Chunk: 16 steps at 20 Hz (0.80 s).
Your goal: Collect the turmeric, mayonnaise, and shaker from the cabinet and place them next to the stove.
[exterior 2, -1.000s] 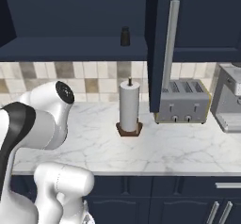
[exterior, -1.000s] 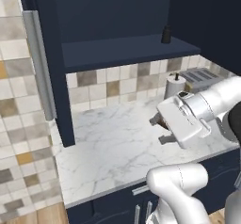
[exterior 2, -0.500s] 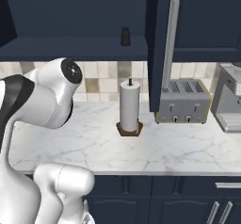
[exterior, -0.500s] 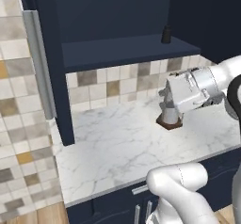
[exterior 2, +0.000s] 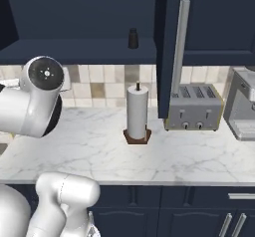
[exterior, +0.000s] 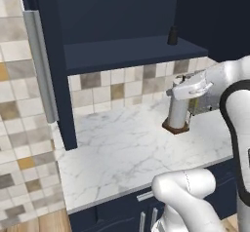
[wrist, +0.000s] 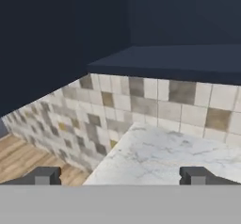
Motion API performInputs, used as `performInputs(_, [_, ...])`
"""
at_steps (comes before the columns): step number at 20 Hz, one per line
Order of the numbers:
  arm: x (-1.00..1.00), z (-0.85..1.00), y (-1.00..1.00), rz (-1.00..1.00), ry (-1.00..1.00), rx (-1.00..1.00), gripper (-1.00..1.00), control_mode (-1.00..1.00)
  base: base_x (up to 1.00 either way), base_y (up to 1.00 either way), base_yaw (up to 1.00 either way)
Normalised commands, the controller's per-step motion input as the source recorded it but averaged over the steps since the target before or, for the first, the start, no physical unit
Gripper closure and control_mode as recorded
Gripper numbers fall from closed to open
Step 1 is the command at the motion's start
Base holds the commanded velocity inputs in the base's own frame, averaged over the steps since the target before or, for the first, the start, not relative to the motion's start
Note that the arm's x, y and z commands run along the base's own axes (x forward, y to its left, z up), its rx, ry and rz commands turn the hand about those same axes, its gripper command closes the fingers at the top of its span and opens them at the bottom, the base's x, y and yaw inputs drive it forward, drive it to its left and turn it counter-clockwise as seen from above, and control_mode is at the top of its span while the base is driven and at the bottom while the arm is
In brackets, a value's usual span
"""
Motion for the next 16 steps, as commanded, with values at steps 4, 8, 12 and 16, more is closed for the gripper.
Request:
performInputs(4, [0.47,0.25,-0.14,-0.49,-0.03,0.00,-1.00,-1.00,0.00,0.00,0.00])
performInputs(8, [0.56,0.40,-0.18,-0.42,-0.03,0.00,-1.00,-1.00,0.00,0.00,0.00])
performInputs(12, [0.58,0.40,-0.33,-0.34,-0.07,0.00,-1.00,-1.00,0.00,0.00,0.00])
performInputs(16, [0.52,0.39,-0.48,-0.27,-0.08,-0.05,-1.00,-1.00,0.00,0.00,0.00])
